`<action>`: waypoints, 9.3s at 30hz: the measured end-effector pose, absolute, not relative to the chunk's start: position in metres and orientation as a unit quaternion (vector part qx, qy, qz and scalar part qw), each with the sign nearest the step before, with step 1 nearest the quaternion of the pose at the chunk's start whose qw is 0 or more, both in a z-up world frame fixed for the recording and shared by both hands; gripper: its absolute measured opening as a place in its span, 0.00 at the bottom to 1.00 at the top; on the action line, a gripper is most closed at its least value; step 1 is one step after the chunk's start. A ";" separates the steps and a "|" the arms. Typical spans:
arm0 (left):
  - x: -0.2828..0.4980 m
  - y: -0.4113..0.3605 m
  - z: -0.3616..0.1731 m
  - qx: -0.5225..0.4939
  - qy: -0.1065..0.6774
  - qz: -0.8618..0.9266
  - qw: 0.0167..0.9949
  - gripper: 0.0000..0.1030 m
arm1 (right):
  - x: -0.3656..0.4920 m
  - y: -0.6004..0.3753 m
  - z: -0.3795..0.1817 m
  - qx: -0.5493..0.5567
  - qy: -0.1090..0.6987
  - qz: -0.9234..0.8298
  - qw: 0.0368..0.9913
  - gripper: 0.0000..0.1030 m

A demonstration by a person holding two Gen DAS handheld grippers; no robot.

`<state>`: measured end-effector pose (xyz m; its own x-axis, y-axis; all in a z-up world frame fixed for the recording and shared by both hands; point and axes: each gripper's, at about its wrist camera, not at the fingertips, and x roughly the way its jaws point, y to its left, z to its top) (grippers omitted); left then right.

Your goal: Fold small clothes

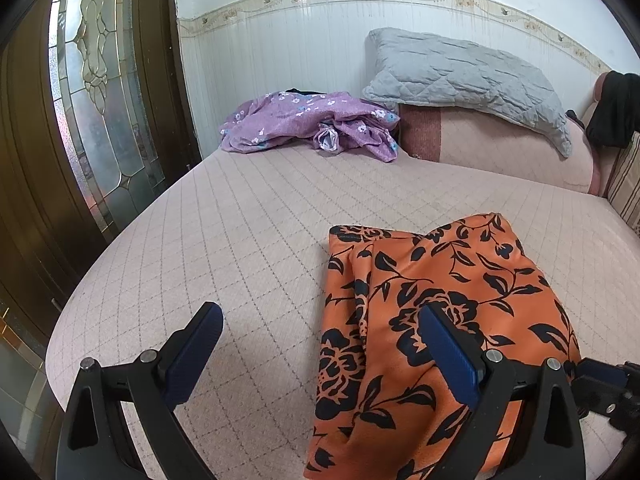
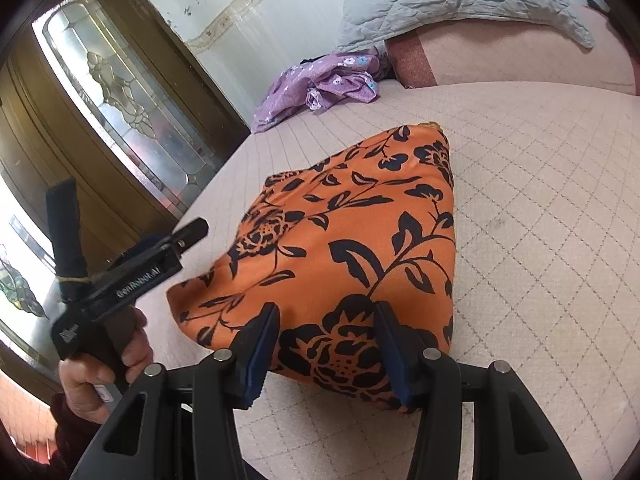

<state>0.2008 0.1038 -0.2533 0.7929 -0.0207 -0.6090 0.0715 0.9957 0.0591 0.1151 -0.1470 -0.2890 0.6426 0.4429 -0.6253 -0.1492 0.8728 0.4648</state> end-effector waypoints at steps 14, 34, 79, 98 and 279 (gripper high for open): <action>0.202 0.107 -0.254 0.038 0.326 -0.021 0.944 0.95 | 0.112 -0.173 -0.276 0.234 0.370 0.153 0.886 0.56; 0.206 0.113 -0.259 0.032 0.345 -0.018 0.938 0.95 | 0.116 -0.170 -0.275 0.241 0.376 0.156 0.881 0.56; 0.229 0.111 -0.290 -0.015 0.453 -0.064 0.889 0.95 | 0.175 -0.215 -0.327 0.393 0.413 0.171 0.804 0.78; 0.244 0.112 -0.307 -0.166 0.527 -0.185 0.812 0.96 | 0.178 -0.241 -0.347 0.428 0.413 0.172 0.786 0.80; 0.011 0.007 -0.095 0.039 0.205 -0.015 0.978 0.97 | -0.065 -0.245 -0.089 0.095 0.155 0.008 0.983 0.69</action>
